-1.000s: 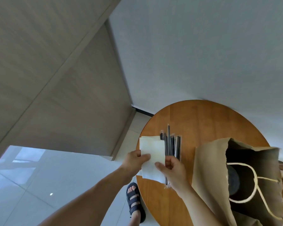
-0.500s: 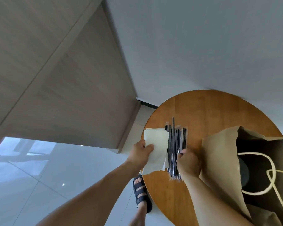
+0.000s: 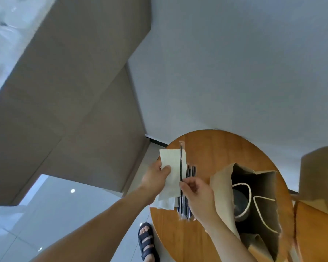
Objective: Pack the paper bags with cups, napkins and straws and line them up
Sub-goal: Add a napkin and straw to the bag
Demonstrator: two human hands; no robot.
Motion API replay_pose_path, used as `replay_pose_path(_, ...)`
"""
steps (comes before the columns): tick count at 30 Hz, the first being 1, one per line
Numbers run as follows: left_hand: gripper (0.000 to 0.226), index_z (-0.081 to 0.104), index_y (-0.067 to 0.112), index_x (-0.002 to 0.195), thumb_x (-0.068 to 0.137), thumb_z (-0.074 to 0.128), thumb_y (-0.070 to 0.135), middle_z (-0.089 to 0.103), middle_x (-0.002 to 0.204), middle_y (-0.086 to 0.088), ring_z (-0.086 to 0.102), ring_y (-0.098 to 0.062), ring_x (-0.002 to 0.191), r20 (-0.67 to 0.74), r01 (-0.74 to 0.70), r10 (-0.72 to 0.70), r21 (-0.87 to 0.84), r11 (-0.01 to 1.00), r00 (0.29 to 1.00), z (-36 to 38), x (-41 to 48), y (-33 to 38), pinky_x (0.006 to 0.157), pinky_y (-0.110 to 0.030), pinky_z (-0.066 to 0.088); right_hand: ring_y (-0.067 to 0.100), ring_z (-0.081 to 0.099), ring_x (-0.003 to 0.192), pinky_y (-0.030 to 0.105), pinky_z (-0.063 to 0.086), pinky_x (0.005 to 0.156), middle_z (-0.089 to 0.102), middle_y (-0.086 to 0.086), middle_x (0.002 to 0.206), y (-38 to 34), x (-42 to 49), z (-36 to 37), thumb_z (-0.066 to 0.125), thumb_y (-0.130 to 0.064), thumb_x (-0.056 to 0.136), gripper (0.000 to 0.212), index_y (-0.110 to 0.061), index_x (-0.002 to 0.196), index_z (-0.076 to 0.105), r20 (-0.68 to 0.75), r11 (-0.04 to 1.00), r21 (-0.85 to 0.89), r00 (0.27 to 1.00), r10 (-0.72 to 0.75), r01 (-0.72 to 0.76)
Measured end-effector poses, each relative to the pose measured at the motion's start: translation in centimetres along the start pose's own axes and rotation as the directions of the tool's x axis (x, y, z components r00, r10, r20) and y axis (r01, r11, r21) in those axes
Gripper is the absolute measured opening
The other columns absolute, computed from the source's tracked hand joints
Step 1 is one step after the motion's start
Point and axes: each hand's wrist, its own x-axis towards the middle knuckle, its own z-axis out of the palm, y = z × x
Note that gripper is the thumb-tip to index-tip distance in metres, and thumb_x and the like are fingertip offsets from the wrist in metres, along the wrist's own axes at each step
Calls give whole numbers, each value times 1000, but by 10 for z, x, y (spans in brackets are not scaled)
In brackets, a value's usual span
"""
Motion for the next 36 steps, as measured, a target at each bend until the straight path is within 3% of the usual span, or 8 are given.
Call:
replay_pose_path(5, 18, 68, 17, 105, 96, 53, 14, 72, 102, -7, 68, -30, 99, 72, -25, 32, -101, 995, 997, 1, -28, 36, 91, -50, 56, -2, 65, 75, 12, 52, 68, 70, -16, 76, -45, -6, -15, 71, -20, 90, 11, -30, 85, 68, 30, 999, 12, 999, -42, 42)
replay_pose_path(10, 14, 73, 14, 100, 90, 68, 23, 75, 94, -5, 70, -27, 91, 106, -106, 123, -151, 983, 987, 3, -50, 51, 75, -38, 55, 1, 63, 64, 11, 48, 62, 70, -13, 72, -66, -15, -32, 74, -20, 88, 16, -29, 76, 69, 20, 997, 25, 998, -68, 67)
replay_pose_path(13, 17, 74, 16, 101, 89, 71, 28, 76, 93, -1, 72, -24, 91, 127, -170, 186, -125, 977, 974, 6, -59, 65, 79, -39, 58, -1, 64, 66, 12, 48, 60, 69, -15, 72, -78, -21, -43, 76, -27, 86, 14, -30, 75, 67, 19, 996, -24, 996, -86, 86)
replay_pose_path(19, 14, 75, 14, 97, 92, 69, 26, 77, 92, -2, 73, -20, 85, 213, -286, 309, -132, 949, 927, 12, -81, 113, 66, -28, 56, -4, 62, 93, 9, 49, 67, 64, -19, 104, -116, -24, -89, 82, -42, 76, 43, -35, 110, 57, -168, 977, -60, 962, -214, 207)
replay_pose_path(24, 29, 65, -3, 116, 95, 64, 17, 70, 111, -25, 67, -43, 103, 354, -266, 331, -221, 938, 875, 29, -101, 148, 90, -57, 55, 10, 71, 85, 36, 61, 75, 75, -5, 92, -137, -27, -126, 81, -32, 80, 24, -20, 98, 71, -50, 973, 44, 973, -223, 225)
replay_pose_path(29, 29, 66, -2, 115, 94, 65, 18, 70, 110, -24, 67, -44, 103, 397, -258, 323, -208, 943, 859, 50, -111, 159, 92, -61, 52, 16, 72, 81, 48, 59, 79, 76, -1, 88, -138, -32, -149, 79, -26, 83, 11, -18, 89, 74, -49, 970, 24, 970, -239, 240)
replay_pose_path(34, 35, 61, 15, 127, 94, 67, 23, 70, 117, -10, 71, -28, 101, 412, -320, 365, -175, 931, 835, 69, -99, 155, 87, -52, 58, 7, 70, 79, 29, 59, 65, 75, -7, 88, -134, -29, -178, 77, -29, 85, 8, -30, 85, 69, -158, 973, -12, 961, -229, 230)
replay_pose_path(36, 44, 52, 24, 134, 92, 67, 26, 62, 127, 4, 68, -16, 103, 360, -415, 374, 43, 909, 855, 74, -87, 143, 85, -41, 60, 8, 69, 81, 17, 54, 55, 72, -9, 90, -129, -21, -193, 75, -28, 86, 10, -29, 88, 65, -323, 979, 30, 929, -182, 202)
